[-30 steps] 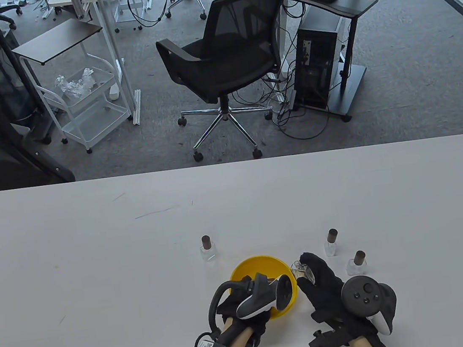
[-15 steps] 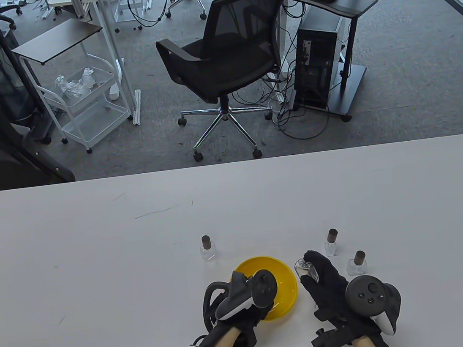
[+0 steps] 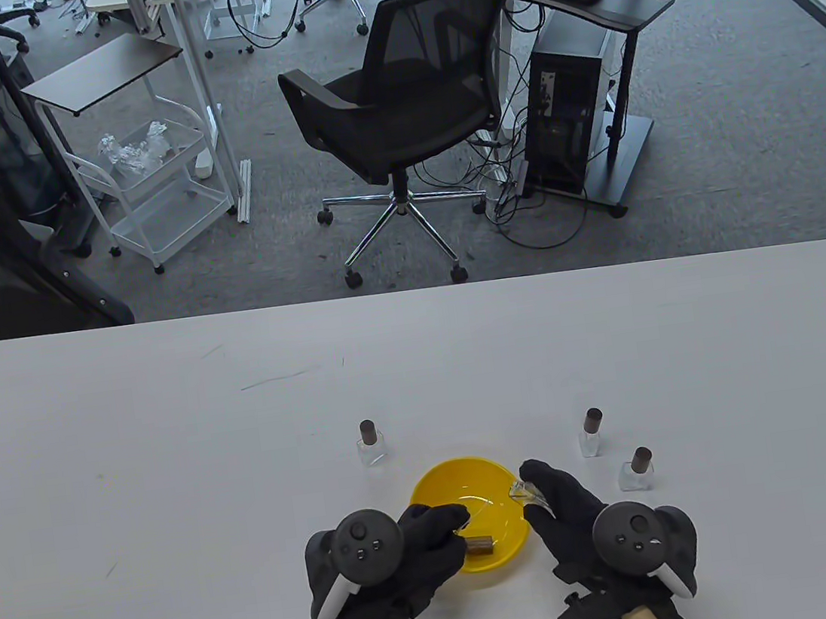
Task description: Assemble perfume bottles from components
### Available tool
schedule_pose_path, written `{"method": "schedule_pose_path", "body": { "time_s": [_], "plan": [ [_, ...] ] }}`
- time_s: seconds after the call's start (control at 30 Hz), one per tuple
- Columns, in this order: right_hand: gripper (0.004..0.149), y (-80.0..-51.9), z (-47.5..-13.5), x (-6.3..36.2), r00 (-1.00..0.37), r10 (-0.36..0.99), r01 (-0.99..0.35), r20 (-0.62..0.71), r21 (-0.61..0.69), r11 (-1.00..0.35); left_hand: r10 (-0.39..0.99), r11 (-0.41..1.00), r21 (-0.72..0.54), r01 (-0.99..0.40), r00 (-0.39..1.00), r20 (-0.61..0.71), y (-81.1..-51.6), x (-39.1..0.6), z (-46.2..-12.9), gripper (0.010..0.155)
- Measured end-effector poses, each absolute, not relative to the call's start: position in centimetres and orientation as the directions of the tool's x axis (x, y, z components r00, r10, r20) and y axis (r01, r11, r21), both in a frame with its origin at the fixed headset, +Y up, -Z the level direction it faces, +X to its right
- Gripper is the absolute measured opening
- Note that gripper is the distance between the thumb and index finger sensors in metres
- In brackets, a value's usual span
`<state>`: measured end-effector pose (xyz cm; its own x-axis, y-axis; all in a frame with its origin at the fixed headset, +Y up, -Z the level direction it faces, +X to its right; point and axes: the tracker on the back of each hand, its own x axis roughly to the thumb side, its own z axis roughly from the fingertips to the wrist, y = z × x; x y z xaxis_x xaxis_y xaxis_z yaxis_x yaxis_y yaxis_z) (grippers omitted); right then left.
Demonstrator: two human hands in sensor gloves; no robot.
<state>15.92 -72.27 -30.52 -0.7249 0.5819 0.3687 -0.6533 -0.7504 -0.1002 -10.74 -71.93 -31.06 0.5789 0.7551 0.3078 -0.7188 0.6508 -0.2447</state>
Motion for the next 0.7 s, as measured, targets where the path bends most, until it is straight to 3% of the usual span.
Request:
{"method": "schedule_pose_path", "body": {
  "time_s": [0.23, 0.7],
  "plan": [
    [0.053, -72.6, -30.3, 14.7, -0.776, 0.494, -0.569, 0.393, -0.099, -0.816, 0.862, 0.503, -0.380, -0.776, 0.416, 0.291, -72.3, -11.8, -31.5, 0.049],
    [0.052, -72.7, -30.1, 14.1, -0.780, 0.459, -0.544, 0.426, -0.100, -0.833, 0.861, 0.508, -0.417, -0.754, 0.443, 0.249, -73.1, -11.8, -32.0, 0.049]
  ]
}}
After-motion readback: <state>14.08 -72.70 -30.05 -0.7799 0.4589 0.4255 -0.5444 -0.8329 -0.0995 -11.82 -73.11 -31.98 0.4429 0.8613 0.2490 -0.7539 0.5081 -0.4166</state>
